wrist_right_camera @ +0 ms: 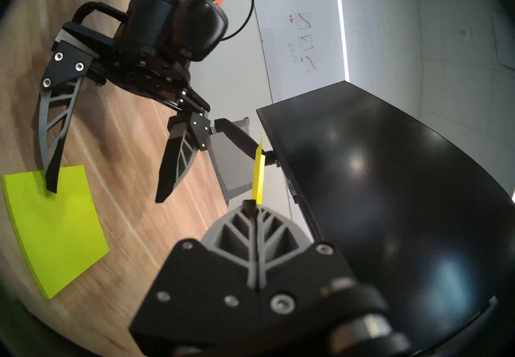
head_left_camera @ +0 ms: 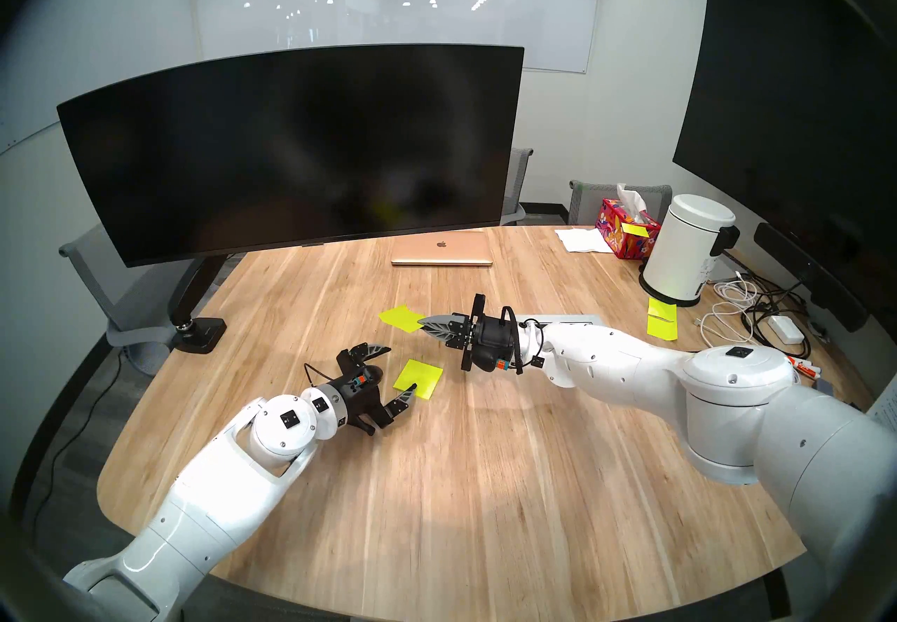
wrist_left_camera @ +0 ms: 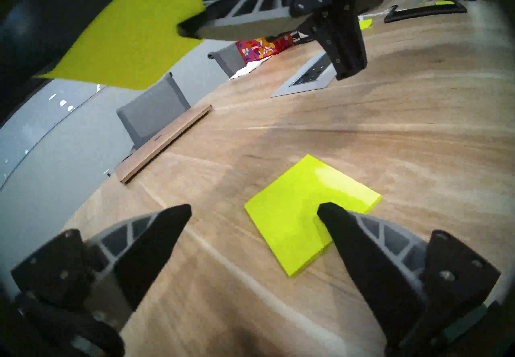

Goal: Peel one sticky note off the pad and stick it onto the monitor, then press it flat

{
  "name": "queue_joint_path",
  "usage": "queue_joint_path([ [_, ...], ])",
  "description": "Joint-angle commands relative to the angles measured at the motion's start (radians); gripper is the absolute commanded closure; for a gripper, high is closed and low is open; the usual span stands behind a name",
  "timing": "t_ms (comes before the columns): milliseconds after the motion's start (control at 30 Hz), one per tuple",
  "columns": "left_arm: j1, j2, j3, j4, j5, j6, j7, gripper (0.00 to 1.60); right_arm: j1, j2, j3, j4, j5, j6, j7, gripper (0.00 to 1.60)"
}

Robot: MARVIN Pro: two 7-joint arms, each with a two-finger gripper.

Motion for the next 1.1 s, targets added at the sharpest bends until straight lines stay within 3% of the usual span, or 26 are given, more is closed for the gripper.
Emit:
queue_joint_path([
  [0,0.109,-0.011,-0.112,-0.104,-0.082,-0.011,0.11,0.0,0.014,0.019,0.026,-0.021,0.01,0.009,-0.036,1.6],
  [100,0.152,-0.026,-0.153,-0.141,-0.117,-0.006,0.164,0.0,0.011,0.021,0.033,-0.025,0.011,0.015,-0.033,1.6],
  [333,0.189,-0.056,-0.175,-0.169,-0.136,-0.005,0.23,0.0,0.006,0.013,0.04,-0.021,0.012,0.028,-0.024,1.6],
  [633,0.112,-0.134,-0.162,-0.1,-0.153,0.017,0.302,0.0,-0.005,0.004,0.046,-0.002,0.02,0.024,-0.02,1.6],
  [1067,0.071,-0.152,-0.16,-0.078,-0.16,0.013,0.33,0.0,-0.011,-0.022,0.051,0.054,0.017,0.001,-0.024,1.6],
])
